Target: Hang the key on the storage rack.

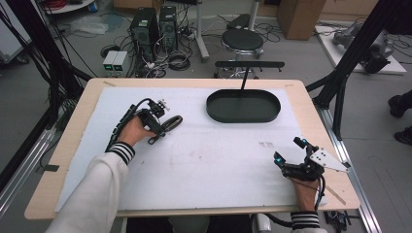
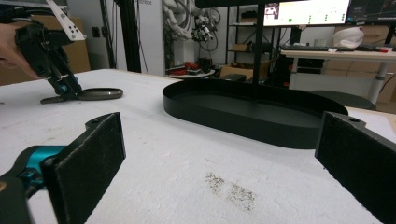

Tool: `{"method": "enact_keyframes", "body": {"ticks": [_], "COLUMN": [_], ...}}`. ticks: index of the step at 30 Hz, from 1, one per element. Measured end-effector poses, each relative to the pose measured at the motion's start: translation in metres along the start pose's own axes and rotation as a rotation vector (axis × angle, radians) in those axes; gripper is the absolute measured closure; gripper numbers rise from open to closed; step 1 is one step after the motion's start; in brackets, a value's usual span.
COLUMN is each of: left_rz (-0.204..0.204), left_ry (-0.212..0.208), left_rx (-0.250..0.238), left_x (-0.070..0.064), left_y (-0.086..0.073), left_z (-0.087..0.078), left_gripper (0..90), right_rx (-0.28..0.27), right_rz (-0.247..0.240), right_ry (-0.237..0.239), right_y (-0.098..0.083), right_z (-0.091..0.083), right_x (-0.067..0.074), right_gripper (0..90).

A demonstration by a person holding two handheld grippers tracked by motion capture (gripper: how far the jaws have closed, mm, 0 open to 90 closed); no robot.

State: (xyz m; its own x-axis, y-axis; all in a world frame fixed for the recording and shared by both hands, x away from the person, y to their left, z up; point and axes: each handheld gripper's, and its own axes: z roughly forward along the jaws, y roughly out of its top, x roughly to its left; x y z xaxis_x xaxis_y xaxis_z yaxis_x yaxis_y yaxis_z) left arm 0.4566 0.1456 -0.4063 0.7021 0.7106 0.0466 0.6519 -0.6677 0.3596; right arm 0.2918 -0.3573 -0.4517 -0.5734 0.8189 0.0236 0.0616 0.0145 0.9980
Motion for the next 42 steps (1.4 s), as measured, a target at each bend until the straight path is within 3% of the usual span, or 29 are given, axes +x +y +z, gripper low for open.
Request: {"method": "enact_keyframes", "body": {"ticks": [8, 20, 24, 28, 33, 36, 42], "left_rz": [-0.023, -0.024, -0.032, -0.03, -0.017, 0.012, 0.014], "left_ry": [-0.008, -0.015, -0.018, -0.031, -0.011, 0.023, 0.016], "left_rx": [0.011, 0.018, 0.02, 0.026, 0.03, 0.026, 0.013], "left_x": [0.0001, -0.0003, 0.0002, 0.0004, -0.0028, -0.0046, -0.0032], "left_y": [0.0013, 0.0023, 0.0025, 0.0022, 0.0029, 0.0031, 0.0022], "left_z": [-0.0002, 0.0029, 0.0031, 0.0026, 0.0027, 0.0019, -0.0009], "left_gripper": [66.3, 60.4, 65.9, 79.0, 82.7, 83.7, 84.5], "right_rx": [-0.002, -0.003, -0.003, -0.004, -0.003, -0.003, -0.003], "right_rz": [0.001, 0.002, 0.002, 0.0, 0.003, 0.003, 0.003], "right_ry": [-0.001, -0.001, -0.001, 0.0, 0.0, 0.0, 0.0], "right_y": [-0.0001, -0.0001, -0.0001, 0.0, -0.0001, -0.0001, -0.0001], "right_z": [0.0002, 0.0002, 0.0002, 0.0003, 0.0002, 0.0001, 0.0001], "right_x": [-0.0002, -0.0002, -0.0002, -0.0005, -0.0002, -0.0003, -0.0002], "right_gripper": [0.6, 0.6, 0.6, 0.6, 0.6, 0.6, 0.6]}}
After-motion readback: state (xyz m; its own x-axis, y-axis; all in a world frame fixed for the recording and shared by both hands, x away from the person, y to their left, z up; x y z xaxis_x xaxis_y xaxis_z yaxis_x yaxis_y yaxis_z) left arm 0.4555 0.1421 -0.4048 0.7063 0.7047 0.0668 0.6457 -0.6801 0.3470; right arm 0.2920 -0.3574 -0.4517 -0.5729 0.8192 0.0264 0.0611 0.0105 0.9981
